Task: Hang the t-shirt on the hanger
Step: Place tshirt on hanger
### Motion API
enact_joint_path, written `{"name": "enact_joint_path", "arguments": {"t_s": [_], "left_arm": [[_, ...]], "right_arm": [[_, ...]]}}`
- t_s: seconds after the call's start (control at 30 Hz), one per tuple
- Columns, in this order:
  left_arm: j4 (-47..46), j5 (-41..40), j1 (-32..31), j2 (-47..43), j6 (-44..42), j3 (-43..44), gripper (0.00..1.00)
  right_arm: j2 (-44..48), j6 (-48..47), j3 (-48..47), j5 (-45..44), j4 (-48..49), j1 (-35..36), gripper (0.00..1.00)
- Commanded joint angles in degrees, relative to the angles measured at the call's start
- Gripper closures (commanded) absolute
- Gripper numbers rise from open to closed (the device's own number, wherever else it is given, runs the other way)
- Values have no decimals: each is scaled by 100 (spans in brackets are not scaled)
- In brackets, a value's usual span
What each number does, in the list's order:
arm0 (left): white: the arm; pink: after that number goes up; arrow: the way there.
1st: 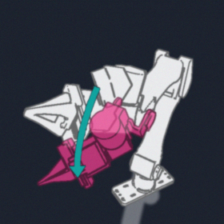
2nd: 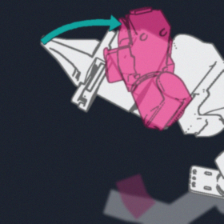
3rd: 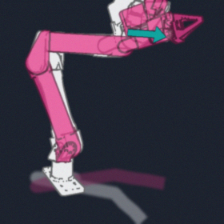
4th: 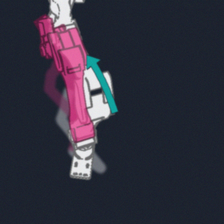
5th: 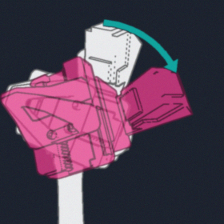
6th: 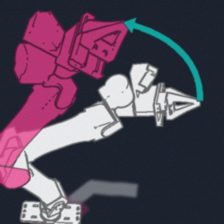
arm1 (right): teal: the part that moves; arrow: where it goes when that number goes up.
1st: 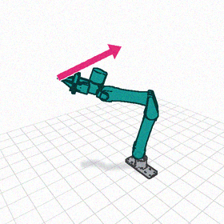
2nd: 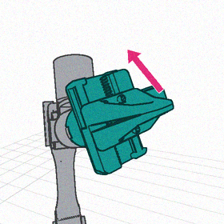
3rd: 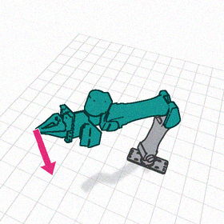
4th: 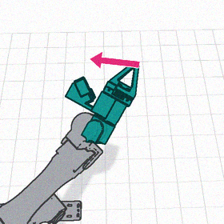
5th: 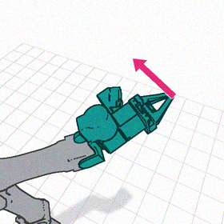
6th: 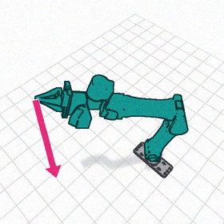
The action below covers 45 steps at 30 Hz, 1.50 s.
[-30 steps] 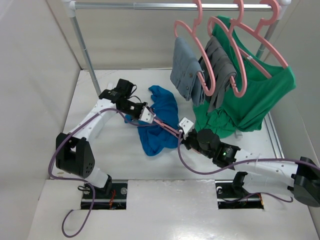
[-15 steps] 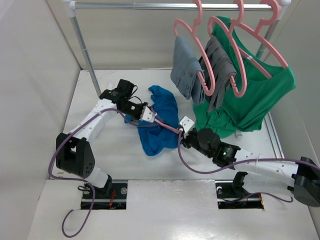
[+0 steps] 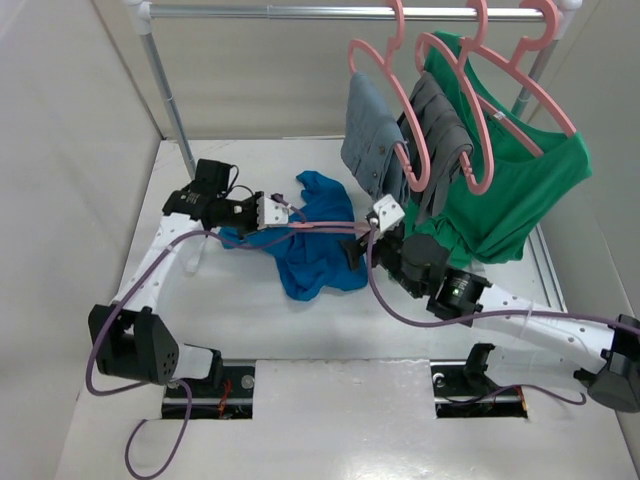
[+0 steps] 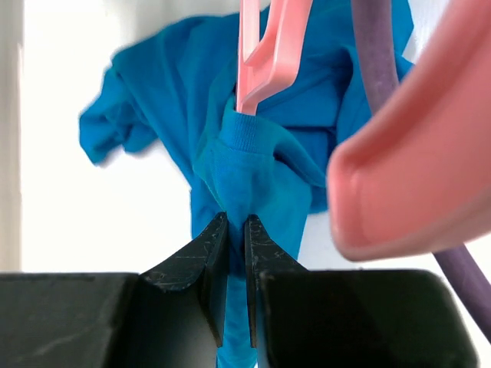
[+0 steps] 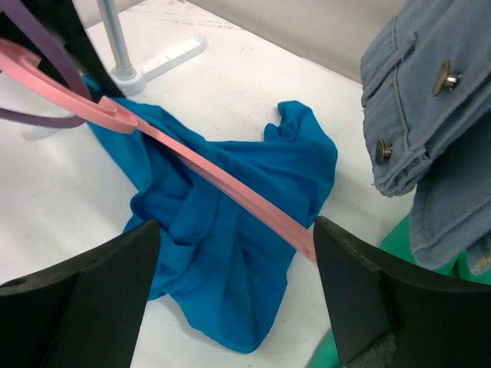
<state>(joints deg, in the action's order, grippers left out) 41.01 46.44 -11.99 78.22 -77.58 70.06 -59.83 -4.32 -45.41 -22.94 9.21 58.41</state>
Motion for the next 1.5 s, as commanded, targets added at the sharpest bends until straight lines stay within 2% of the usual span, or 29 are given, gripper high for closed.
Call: {"name": "enact_joint_path", "arguments": {"t_s": [0.0, 0.03, 0.07, 0.1, 0.17, 0.23, 0.3, 0.37, 0.47, 0.53, 0.7, 0.77, 0.93, 1.2, 1.3, 1.33, 1.43, 1.47], "left_arm": [[-181, -55, 171, -263, 680, -325, 100], [-251, -56, 231, -341, 883, -405, 100], [-330, -143, 284, -438, 1059, -484, 100], [-479, -143, 285, -491, 1200, -572, 100], [-725, -205, 285, -710, 1734, -844, 100], [-1077, -354, 285, -842, 2000, -1081, 100], [-1140, -354, 285, -974, 2202, -1135, 100], [-1210, -354, 285, -975, 2335, -1197, 100], [-1157, -354, 285, -1028, 2458, -1249, 100], [-1157, -354, 285, -1098, 2537, -1302, 100], [-1157, -302, 285, -1203, 2669, -1364, 100], [-1157, -249, 285, -1203, 2669, -1364, 100], [-1218, -249, 285, -1309, 2669, -1469, 100], [-1324, -188, 285, -1309, 2792, -1522, 100], [-1324, -126, 285, -1309, 2792, -1522, 100], [-1255, -126, 285, -1309, 2792, -1522, 100], [-1105, -126, 285, -1309, 2661, -1522, 100], [-1104, -196, 285, -1309, 2660, -1522, 100]], "right_arm": [[-290, 352, -520, -220, -446, 117, 16], [-405, 413, -574, -220, -586, 187, 22], [-519, 466, -574, -107, -587, 188, 40], [-642, 528, -635, -27, -587, 188, 47], [-1081, 713, -820, 122, -587, 188, 56], [-1598, 713, -1170, 421, -587, 188, 56], [-1899, 766, -1391, 693, -640, 188, 49], [-2215, 941, -1532, 852, -640, 188, 47], [-2383, 1354, -1445, 923, -640, 188, 43], [-2384, 1880, -1331, 670, -702, 188, 34], [-2507, 3119, -1128, -236, -833, 188, 34], [-2726, 3541, -1206, -553, -920, 188, 38], [-3323, 3859, -1620, -607, -1290, 188, 43], [-3631, 4552, -1393, -650, -1343, 188, 49], [-3807, 4554, -1453, -791, -1343, 188, 57], [-3860, 4554, -1523, -791, -1343, 188, 71], [-3922, 4554, -1524, -861, -1343, 188, 100], [-3861, 4554, -1454, -861, -1343, 136, 100]]}}
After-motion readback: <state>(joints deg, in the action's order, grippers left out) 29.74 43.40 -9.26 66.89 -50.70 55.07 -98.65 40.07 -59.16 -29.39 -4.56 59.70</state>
